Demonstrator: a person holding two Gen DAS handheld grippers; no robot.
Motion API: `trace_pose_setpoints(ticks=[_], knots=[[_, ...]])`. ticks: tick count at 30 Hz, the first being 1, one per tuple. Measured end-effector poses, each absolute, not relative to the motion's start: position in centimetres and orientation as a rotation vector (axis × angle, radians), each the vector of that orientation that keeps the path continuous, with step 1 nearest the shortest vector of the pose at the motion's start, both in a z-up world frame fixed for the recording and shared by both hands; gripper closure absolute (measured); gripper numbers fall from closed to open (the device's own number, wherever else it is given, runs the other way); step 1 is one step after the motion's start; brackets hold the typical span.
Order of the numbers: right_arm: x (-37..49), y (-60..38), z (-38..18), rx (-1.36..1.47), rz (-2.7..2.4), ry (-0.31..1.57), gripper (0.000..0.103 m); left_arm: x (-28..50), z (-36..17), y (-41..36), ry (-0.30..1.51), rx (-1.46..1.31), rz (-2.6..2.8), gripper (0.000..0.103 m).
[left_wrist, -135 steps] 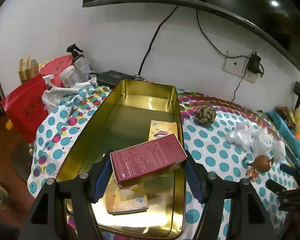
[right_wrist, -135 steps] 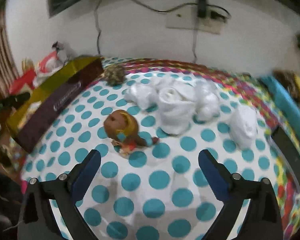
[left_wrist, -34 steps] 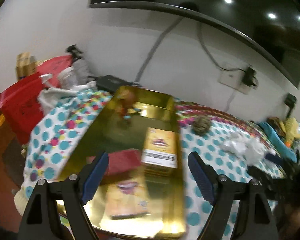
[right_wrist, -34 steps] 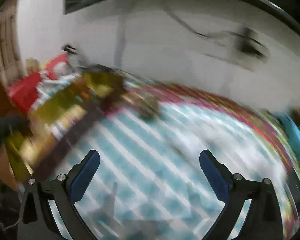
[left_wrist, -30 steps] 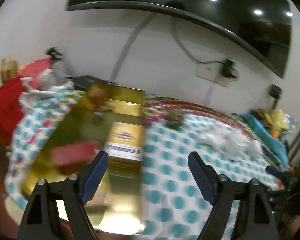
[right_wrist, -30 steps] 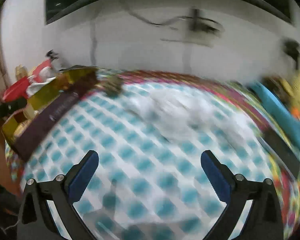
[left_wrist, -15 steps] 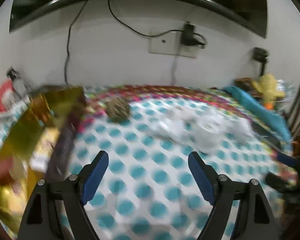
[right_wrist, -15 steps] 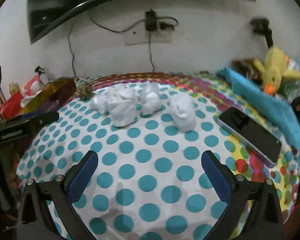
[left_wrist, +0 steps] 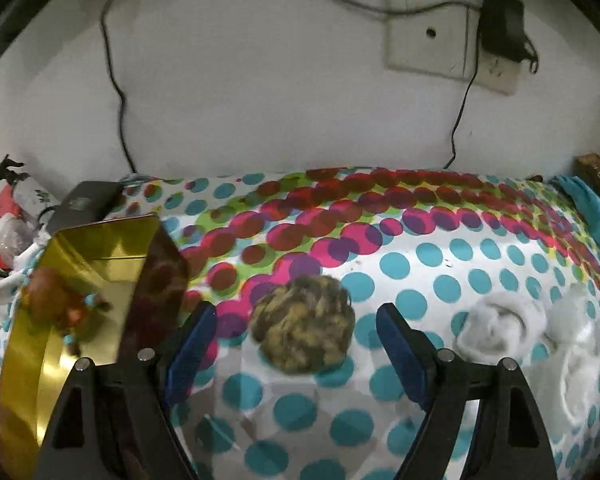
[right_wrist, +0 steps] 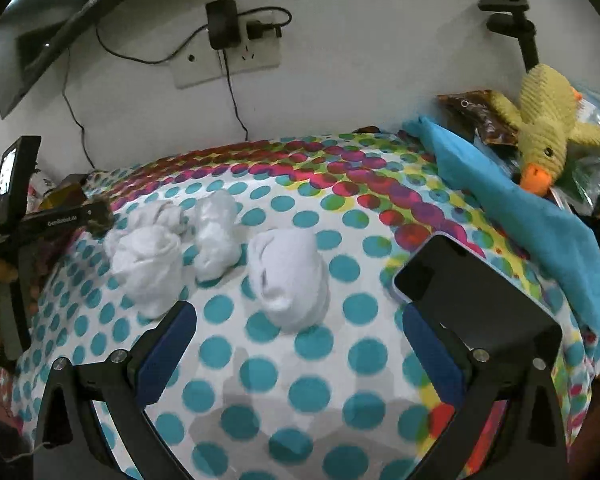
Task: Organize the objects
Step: 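Grasp the braided rope ball with the left tool while the right grasps a white rolled sock, then place the rope ball in the gold tray with the left tool while the right holds the sock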
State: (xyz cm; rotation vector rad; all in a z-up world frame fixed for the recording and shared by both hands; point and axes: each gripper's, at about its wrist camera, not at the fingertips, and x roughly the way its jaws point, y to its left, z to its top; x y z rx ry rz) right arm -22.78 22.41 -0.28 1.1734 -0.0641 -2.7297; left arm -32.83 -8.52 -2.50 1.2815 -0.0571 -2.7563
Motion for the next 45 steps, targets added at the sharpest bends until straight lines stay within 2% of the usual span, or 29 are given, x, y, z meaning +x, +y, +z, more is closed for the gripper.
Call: trace_pose_setpoints(ticks=[12,14,15,16,17,22,29,34,45], knots=[[-27.2,21.0,-1.6,1.250,-2.639,-0.063,0.002,-34.1,-4.7,-7.8,-0.032,1.332,-2.756,0.019],[-27.4,20.7,-1.8,1.255,-2.643,-0.047,0.008,-34.1,-4.7,-7.9,-0.019,1.338,-2.748,0.020],[-27.6,20.6,-1.8,1.258,-2.644,-0.036,0.025,-34.1,-4.6,-7.9,-0.016,1.336,-2.748,0.027],[-27.6,20.5,-1.9,1.255,-2.643,-0.030,0.053,-34.1,-4.6,-8.0,-0.017,1.326,-2.746,0.036],[-27.7,20.5,-2.0,1.262,-2.638,-0.028,0.065,-34.0,-4.4,-8.0,-0.040,1.295,-2.734,0.045],[-27.4,20.6,-1.4,1.229,-2.648,-0.020,0.065,-33.2,-4.0,-7.5,-0.085,1.308,-2.747,0.045],[-24.4,20.0,2.8,1.074,-2.668,-0.039,0.064,-28.3,0.2,-7.0,-0.045,1.167,-2.790,0.045],[-22.6,16.9,3.6,1.050,-2.626,-0.022,0.064,-24.3,1.7,-7.5,-0.004,1.140,-2.790,0.045],[-15.9,9.3,2.4,1.052,-2.509,0.023,0.064,-13.9,3.3,-14.8,0.105,1.054,-2.726,0.045]])
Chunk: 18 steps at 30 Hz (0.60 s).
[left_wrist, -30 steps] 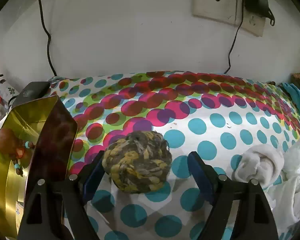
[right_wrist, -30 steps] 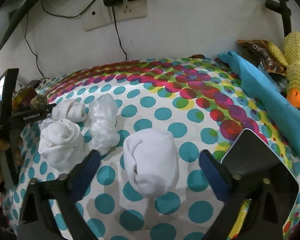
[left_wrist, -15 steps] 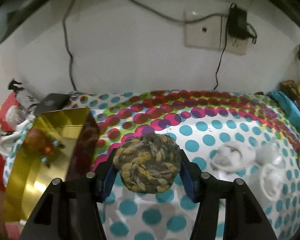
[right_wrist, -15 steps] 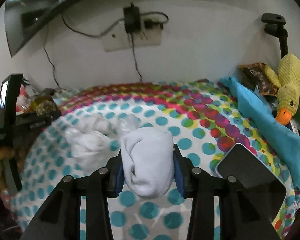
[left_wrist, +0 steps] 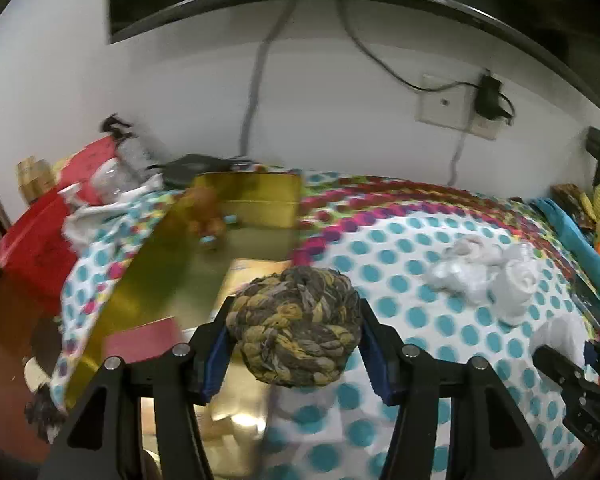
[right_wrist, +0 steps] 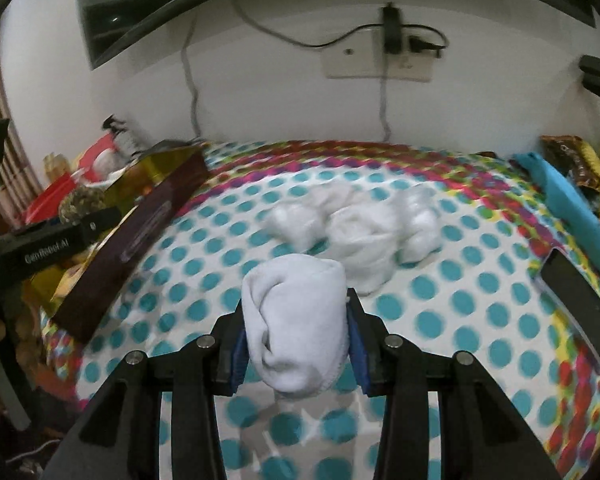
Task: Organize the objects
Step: 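Place the rope ball in the gold tray with the left tool while the right holds the sock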
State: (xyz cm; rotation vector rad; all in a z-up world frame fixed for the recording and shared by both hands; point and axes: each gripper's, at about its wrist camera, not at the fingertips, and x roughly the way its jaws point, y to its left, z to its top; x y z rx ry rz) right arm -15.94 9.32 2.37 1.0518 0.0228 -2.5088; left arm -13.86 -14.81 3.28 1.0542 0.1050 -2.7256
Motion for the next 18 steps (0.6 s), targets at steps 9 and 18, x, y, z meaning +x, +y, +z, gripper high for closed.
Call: trace_pose_setpoints(ticks=[9,18], knots=[[-13.3,5.9,2.8,1.042,-2.464,0.082,0.064,-11.0,3.7,-19.6,0.144,1.008,-2.685,0.045],[-13.3,4.9,2.7,1.032,-2.446,0.102,0.063,-14.1,3.8,-20.9,0.108,1.030,-2.649,0.045]])
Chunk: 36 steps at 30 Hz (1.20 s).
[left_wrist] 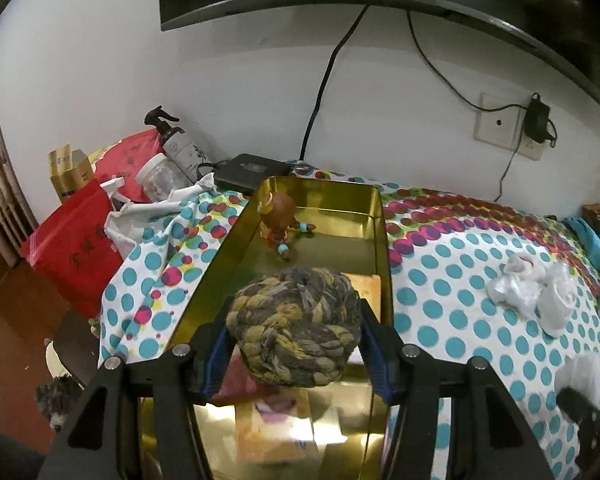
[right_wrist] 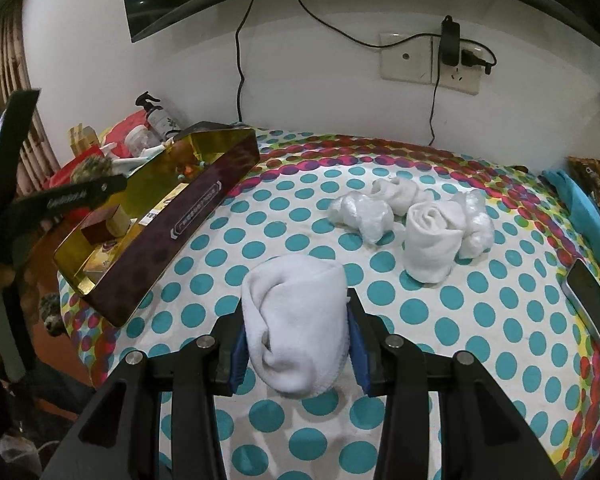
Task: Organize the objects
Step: 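Place the rope ball in the gold tray with the left tool while the right holds the sock, then carry the white sock over the gold tray and open the right tool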
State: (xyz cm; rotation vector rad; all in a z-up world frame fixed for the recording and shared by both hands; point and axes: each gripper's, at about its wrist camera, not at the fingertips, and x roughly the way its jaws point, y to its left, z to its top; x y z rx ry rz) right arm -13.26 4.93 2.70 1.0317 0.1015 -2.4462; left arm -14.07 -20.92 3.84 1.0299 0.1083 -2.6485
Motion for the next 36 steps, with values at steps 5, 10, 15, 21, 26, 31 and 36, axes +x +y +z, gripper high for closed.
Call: trace_pose_setpoints(ticks=[5,10,15,21,26,31,36], knots=[[-13.7,5.2,2.3,1.039,-2.443,0.087,0.063,-16.7,4.0,-21.7,0.084,1.050,-2.618,0.045],[-14.2,5.4,1.6,1.057,-2.440,0.079,0.063,-18.8,4.0,-22.4,0.117,1.091,-2.599,0.045],[-14.4,5.7,1.2,1.068,-2.440,0.077,0.063,-19.5,3.7,-23.0,0.138,1.109,-2.580,0.045],[-15.5,7.0,-1.7,1.121,-2.473,0.075,0.063,-19.5,3.4,-22.9,0.117,1.108,-2.576,0.045],[-15.7,7.0,-2.7,1.135,-2.478,0.071,0.063,-20.0,3.2,-23.0,0.100,1.118,-2.565,0.045],[-16.0,7.2,-3.2,1.138,-2.477,0.051,0.063,-20.9,3.2,-23.3,0.088,1.124,-2.547,0.045],[-15.6,7.4,-2.9,1.134,-2.474,0.043,0.063,-21.2,3.2,-23.5,0.074,1.106,-2.537,0.036]])
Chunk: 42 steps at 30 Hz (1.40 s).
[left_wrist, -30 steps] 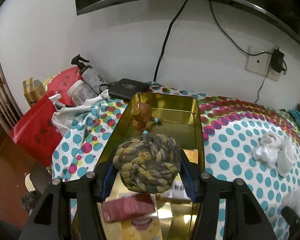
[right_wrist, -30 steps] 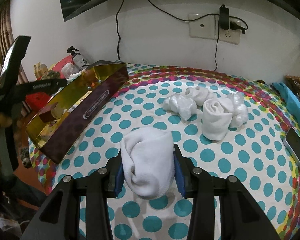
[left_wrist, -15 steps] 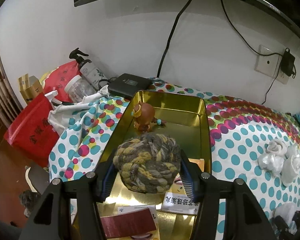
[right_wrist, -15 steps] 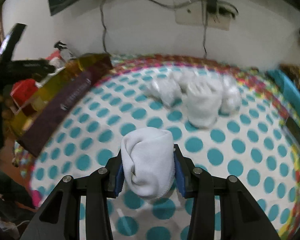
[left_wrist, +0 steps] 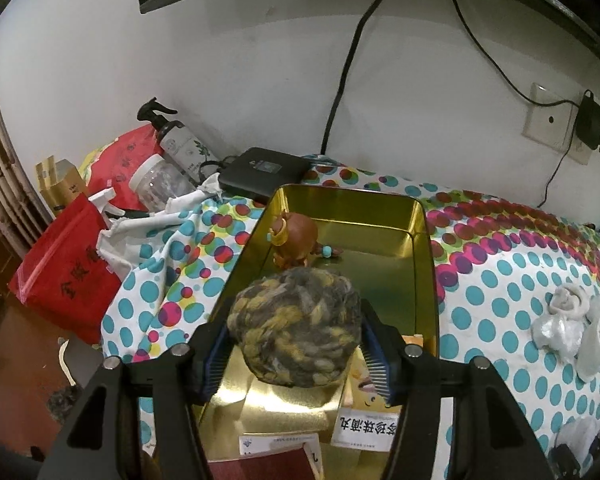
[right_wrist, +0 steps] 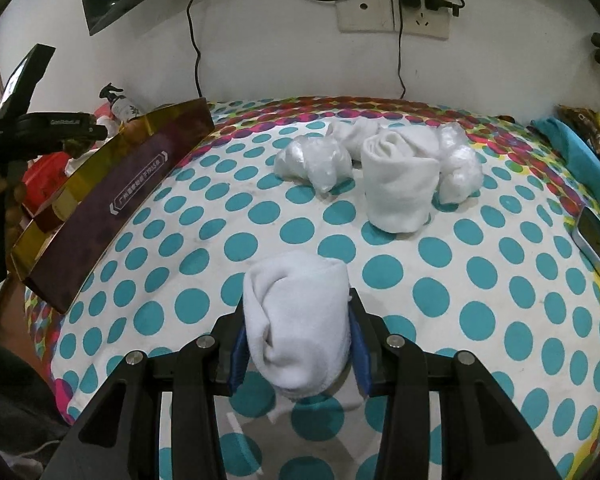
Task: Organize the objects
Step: 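Carry the white sock over the gold tray and open the right tool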
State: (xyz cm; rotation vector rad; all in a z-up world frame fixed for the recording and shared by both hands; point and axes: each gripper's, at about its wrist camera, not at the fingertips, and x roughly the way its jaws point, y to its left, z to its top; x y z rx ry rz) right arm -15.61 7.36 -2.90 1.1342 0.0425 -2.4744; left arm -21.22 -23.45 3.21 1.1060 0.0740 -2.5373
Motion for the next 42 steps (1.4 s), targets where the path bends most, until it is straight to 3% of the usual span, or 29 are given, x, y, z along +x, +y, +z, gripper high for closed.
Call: trace_pose_setpoints(ticks=[2,11,18,28,33,35,37,41,42], knots=[[-15.6,7.4,-2.9,1.135,-2.472,0.037,0.063,-20.5,4.0,-23.6,0.092,1.059,-2.565,0.025],[-15.3,7.3,-2.9,1.127,-2.475,0.030,0.063,-13.8,5.6,-23.9,0.194,0.956,-2.617,0.024],[-16.2,6.7,-1.9,1.117,-2.464,0.014,0.063,-4.2,1.6,-19.6,0.338,0.883,-2.585,0.024],[-21.0,-4.5,4.6,0.977,-2.407,0.165,0.061,-2.9,0.8,-22.4,0.399,0.751,-2.514,0.024],[-22.5,-12.4,4.9,0.948,-2.369,0.283,0.061,-2.4,0.1,-25.5,0.514,0.739,-2.456,0.024],[-23.0,-14.9,4.5,0.951,-2.365,0.307,0.053,-2.4,0.0,-26.2,0.546,0.735,-2.451,0.024],[-23.5,-17.2,4.6,0.940,-2.384,0.325,0.021,-2.3,0.1,-26.5,0.556,0.723,-2.454,0.024],[-22.8,-17.0,6.9,0.821,-2.427,0.313,0.014,-2.9,-0.3,-26.4,0.541,0.761,-2.470,0.024],[-22.6,-16.2,7.4,0.802,-2.435,0.302,0.007,-3.1,-0.4,-26.3,0.547,0.772,-2.478,0.024]])
